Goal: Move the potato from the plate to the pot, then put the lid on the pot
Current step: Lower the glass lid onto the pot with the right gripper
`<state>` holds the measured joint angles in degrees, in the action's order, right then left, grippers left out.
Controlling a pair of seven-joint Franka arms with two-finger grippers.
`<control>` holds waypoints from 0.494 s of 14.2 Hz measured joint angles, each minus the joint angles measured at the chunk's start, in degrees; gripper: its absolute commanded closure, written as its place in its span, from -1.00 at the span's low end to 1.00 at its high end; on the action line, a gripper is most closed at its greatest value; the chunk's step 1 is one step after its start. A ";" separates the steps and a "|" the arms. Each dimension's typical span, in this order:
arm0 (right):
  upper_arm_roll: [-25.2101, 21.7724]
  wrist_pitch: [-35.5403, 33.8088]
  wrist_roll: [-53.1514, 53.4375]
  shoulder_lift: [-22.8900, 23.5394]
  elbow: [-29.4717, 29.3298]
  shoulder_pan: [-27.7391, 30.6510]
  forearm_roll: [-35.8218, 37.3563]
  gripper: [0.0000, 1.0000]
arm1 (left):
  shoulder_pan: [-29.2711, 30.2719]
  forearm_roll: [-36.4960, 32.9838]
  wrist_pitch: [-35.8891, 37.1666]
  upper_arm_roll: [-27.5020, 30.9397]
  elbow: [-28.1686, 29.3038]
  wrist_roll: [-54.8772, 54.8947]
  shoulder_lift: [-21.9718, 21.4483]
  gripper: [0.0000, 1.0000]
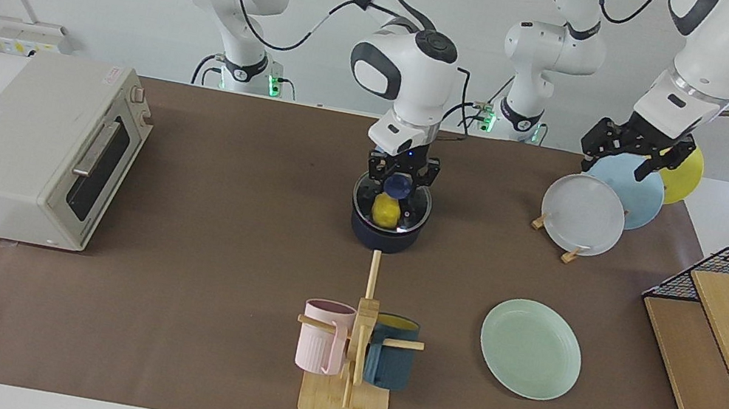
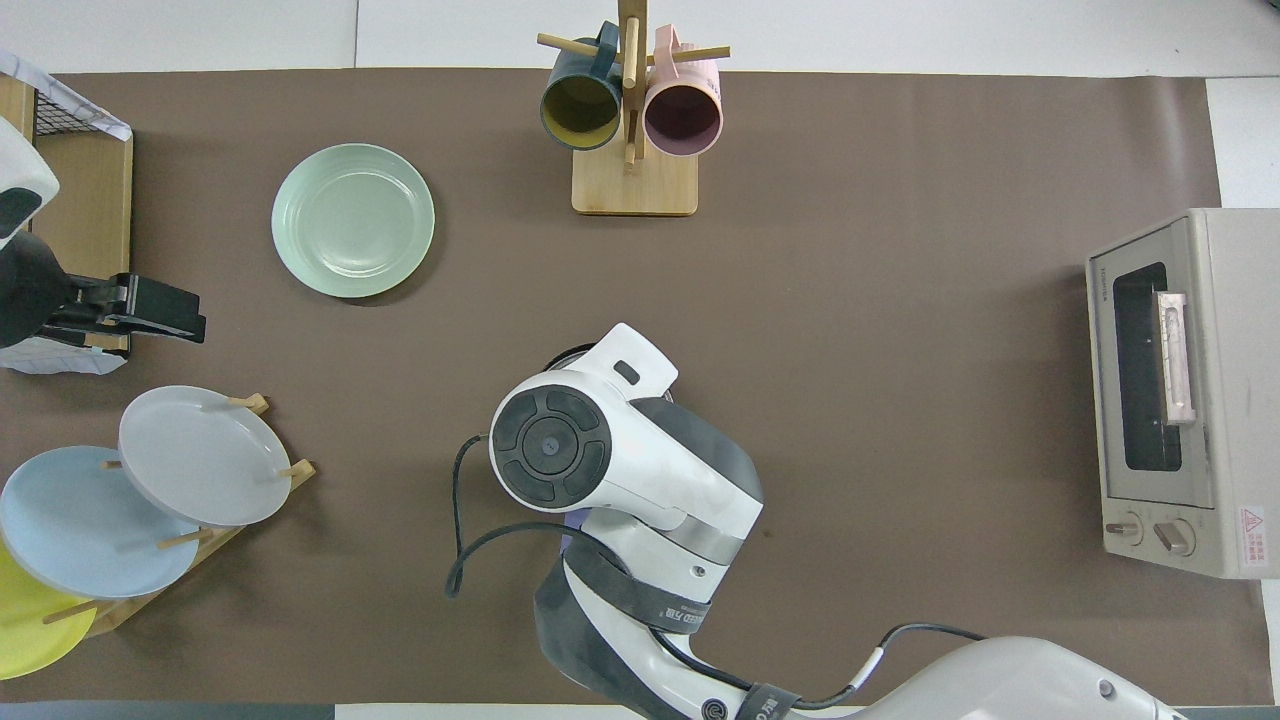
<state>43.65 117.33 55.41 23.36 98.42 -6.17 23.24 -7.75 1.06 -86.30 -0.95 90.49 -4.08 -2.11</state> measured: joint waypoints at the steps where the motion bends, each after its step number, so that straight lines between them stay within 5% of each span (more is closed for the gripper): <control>1: 0.00 0.02 0.00 0.00 0.05 0.00 0.68 1.00 | 0.00 0.00 0.00 0.04 0.00 0.00 0.00 -1.00; 7: 0.00 0.37 0.00 0.00 0.27 0.00 1.47 1.00 | 0.02 0.00 -0.02 0.21 0.00 0.00 0.00 -1.00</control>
<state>43.65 117.70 55.41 23.37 98.69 -6.17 24.71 -7.73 1.06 -86.32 -0.74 90.49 -4.08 -2.11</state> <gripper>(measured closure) 0.344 0.000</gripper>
